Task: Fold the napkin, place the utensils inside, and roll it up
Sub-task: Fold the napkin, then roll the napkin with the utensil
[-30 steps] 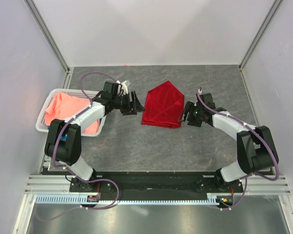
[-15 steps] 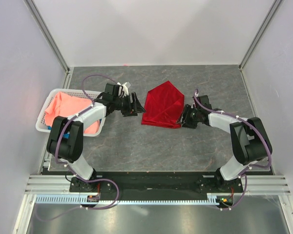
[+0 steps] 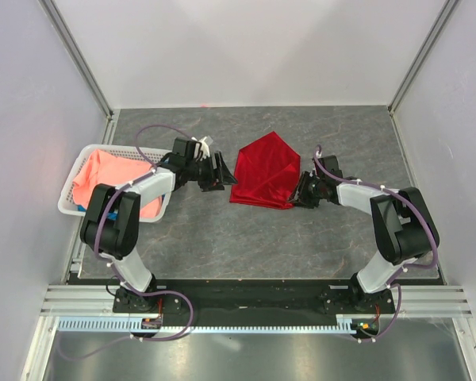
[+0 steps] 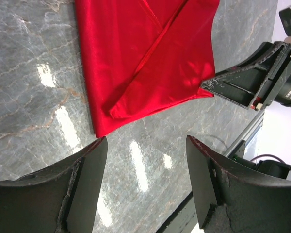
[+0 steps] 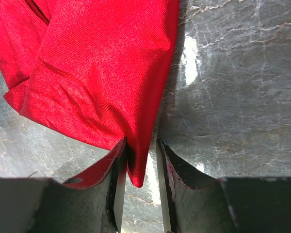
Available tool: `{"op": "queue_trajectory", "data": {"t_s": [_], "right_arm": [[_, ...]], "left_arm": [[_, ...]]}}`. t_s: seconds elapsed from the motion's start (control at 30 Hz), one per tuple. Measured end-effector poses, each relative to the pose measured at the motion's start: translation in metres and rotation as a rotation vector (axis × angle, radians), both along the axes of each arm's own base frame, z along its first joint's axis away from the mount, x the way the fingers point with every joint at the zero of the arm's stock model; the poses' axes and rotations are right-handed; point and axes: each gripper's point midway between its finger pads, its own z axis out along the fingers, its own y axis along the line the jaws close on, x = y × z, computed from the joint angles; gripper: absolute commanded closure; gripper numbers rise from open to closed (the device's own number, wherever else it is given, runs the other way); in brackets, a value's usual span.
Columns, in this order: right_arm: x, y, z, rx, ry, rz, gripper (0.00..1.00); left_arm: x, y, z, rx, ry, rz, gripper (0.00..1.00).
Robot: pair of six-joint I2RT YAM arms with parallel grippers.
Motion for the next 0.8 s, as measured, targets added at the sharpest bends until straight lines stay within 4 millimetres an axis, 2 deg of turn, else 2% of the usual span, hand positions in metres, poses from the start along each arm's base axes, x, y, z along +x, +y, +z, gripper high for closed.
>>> {"op": "queue_trajectory", "data": {"t_s": [0.1, 0.33, 0.53, 0.8], "right_arm": [[0.0, 0.001, 0.0, 0.003, 0.002, -0.002, 0.63], [0.0, 0.001, 0.0, 0.008, 0.004, -0.001, 0.63], [0.0, 0.001, 0.0, 0.009, 0.003, -0.001, 0.63], [0.0, 0.001, 0.0, 0.009, 0.004, -0.001, 0.63]], "left_arm": [[0.003, -0.001, -0.007, -0.004, 0.006, 0.009, 0.27], [0.002, -0.001, -0.038, 0.0, 0.079, 0.035, 0.26], [-0.001, 0.001, -0.054, 0.017, 0.117, 0.059, 0.26], [0.005, -0.007, -0.055, -0.013, 0.108, 0.059, 0.31]]}}
